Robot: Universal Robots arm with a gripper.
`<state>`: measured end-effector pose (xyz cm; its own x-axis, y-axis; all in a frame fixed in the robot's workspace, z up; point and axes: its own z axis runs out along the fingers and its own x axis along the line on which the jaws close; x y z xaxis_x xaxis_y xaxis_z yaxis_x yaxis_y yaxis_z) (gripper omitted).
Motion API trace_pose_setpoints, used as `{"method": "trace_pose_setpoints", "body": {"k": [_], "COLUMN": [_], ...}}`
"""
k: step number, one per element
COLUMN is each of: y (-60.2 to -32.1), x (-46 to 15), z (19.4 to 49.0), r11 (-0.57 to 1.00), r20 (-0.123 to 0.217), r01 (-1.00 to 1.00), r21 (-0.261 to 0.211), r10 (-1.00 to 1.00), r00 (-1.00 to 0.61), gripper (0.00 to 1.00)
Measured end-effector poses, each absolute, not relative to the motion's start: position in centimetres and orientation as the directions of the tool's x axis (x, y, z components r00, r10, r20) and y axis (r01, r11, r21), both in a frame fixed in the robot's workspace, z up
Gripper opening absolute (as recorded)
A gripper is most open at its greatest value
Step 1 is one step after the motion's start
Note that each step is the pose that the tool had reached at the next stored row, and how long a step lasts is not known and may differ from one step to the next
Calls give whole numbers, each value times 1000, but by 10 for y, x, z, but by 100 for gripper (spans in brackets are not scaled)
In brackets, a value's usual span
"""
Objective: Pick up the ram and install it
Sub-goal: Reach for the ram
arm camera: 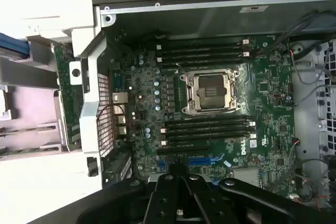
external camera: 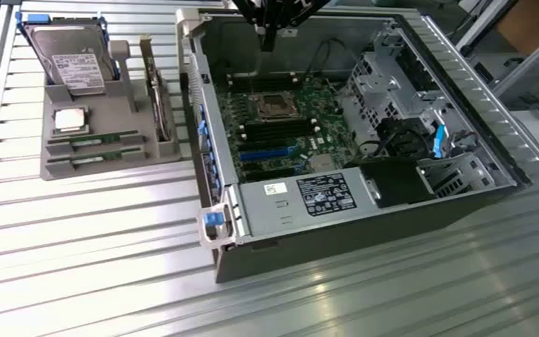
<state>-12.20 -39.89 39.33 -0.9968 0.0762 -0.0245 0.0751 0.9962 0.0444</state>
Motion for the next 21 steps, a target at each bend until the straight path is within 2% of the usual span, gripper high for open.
{"method": "trace_pose_setpoints", "body": {"k": [3, 21], "y": [-399, -399], "x": [-139, -146], "z": [393, 393], "r11": [996, 996], "r20": [-24, -24], "r01": [75, 75], "r21": [44, 44], "r10": [76, 76], "r00": [-997, -997], "gripper": [10, 10]}}
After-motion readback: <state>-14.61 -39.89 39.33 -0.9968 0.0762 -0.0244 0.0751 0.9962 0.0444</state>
